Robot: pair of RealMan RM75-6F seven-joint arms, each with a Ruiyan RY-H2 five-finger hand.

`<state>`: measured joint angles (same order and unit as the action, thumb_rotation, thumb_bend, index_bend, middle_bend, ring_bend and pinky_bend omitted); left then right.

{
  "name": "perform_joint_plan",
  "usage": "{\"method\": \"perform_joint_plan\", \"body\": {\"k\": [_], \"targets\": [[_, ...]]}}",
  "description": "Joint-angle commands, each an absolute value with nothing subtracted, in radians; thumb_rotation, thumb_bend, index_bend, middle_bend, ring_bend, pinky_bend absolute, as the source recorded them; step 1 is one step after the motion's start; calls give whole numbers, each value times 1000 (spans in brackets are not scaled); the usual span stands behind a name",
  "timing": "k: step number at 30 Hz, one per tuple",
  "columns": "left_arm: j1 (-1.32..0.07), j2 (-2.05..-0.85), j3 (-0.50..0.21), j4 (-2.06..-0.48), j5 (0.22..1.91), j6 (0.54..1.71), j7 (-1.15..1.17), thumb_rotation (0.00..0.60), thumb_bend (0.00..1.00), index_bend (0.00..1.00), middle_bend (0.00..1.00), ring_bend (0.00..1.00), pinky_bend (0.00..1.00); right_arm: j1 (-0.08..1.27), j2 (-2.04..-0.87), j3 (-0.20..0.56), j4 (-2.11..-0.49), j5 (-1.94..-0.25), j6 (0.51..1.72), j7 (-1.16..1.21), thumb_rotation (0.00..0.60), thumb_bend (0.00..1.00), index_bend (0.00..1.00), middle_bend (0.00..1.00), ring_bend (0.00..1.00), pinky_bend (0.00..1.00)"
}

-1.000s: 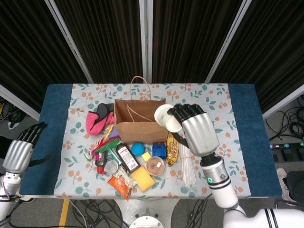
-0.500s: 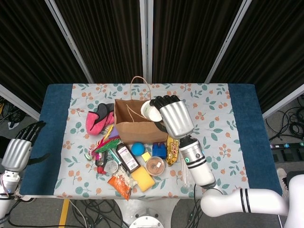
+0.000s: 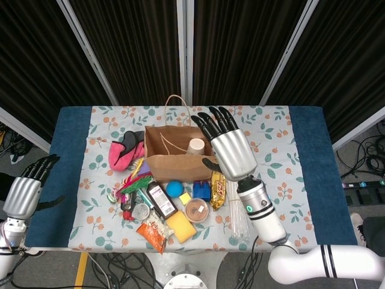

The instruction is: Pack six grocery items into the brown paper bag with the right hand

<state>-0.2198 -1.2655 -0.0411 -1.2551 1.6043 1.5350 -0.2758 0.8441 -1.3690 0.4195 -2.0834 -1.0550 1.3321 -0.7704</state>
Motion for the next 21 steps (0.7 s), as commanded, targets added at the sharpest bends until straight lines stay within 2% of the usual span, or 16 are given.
{"method": "perform_joint_plan", "body": {"k": [1, 5, 9, 11, 15, 21], "targets": [[-216, -1258, -39, -1269, 1607, 1540, -267, 600, 138, 146, 199, 150, 226, 772, -1284, 345, -2173, -1160, 1362, -748, 600, 0, 124, 160, 75, 94], [-214, -1253, -34, -1293, 1619, 1547, -243, 600, 138, 146, 199, 149, 226, 677, -1138, 193, -2209, -1307, 1322, -712, 600, 0, 126, 184, 88, 99], [-215, -1262, -28, -1314, 1628, 1545, -213, 600, 138, 146, 199, 149, 226, 616, -982, 39, -2097, -1466, 1214, -587, 600, 0, 127, 186, 90, 101], [-216, -1269, -26, -1319, 1633, 1545, -198, 600, 138, 146, 199, 149, 226, 604, -948, -7, -2025, -1531, 1177, -502, 600, 0, 128, 186, 90, 101], [-217, -1289, -29, -1328, 1634, 1546, -165, 600, 139, 146, 199, 150, 226, 607, -943, -73, -1831, -1683, 1125, -331, 600, 0, 137, 186, 90, 102], [-215, -1303, -37, -1333, 1624, 1549, -115, 600, 137, 146, 199, 149, 225, 681, -1041, -126, -1576, -1890, 1063, -174, 600, 0, 152, 191, 91, 109]]}}
